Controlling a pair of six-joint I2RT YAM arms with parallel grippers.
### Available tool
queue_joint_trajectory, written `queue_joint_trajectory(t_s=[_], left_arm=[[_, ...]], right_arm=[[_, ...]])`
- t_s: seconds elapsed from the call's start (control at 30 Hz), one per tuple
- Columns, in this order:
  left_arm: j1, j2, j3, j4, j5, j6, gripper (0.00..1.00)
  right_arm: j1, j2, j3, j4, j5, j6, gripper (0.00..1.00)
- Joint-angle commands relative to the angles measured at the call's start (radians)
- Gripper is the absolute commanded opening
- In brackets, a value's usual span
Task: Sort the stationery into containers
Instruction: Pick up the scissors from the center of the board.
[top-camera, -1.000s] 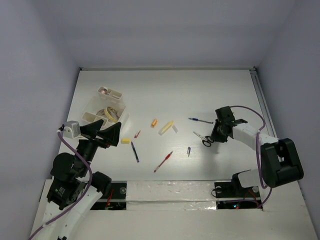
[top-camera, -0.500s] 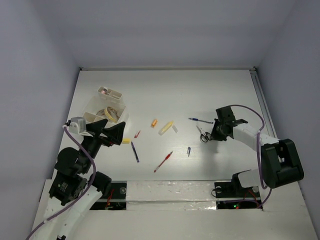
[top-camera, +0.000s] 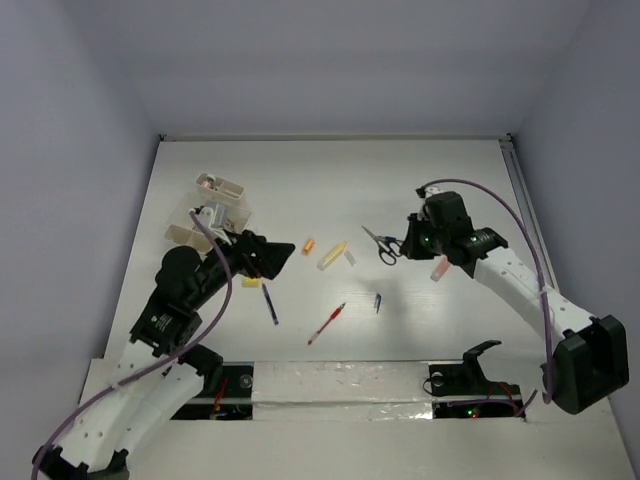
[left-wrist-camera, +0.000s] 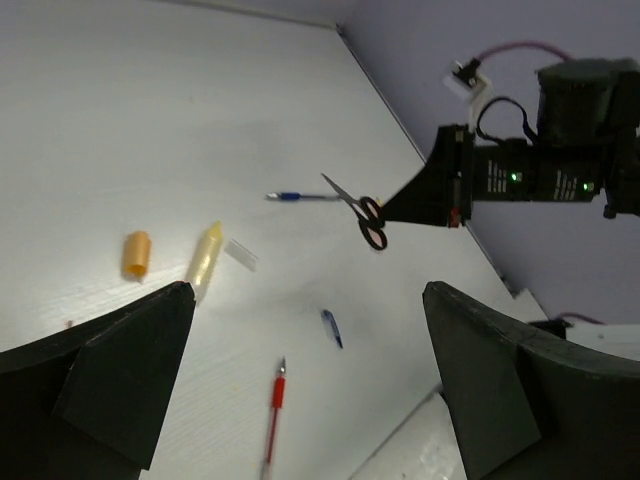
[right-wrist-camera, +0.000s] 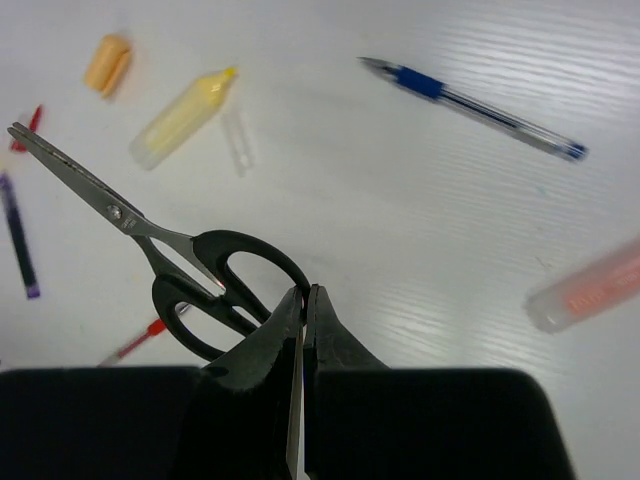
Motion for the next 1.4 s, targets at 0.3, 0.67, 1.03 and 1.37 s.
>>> queue_joint_trajectory(t_s=[0.3,0.67,1.03,1.37], left_arm=[[-0.006,0.265,0.183,-0.104,0.328,0.079,0.95],[-0.006,0.368,0.228,-0.197,0.282,0.171,0.85],[-0.006,0.465,0.223,-0.194,0.397,0.220,0.62],[-0.006,0.498,0.198,-0.134,0.478,0.186,0.29]], right_arm=[[0.156,0.182,0.280,-0.012,-0.293,-0.411,0.00],[0.338,0.316,0.428,-0.035,-0.350,-0.535,0.00],[0.424,0.357,0.546,-0.081,-0.300,-0.591,0.00],[0.455,0.403,0.593,-0.098,-0.224,-0.598,0.00]])
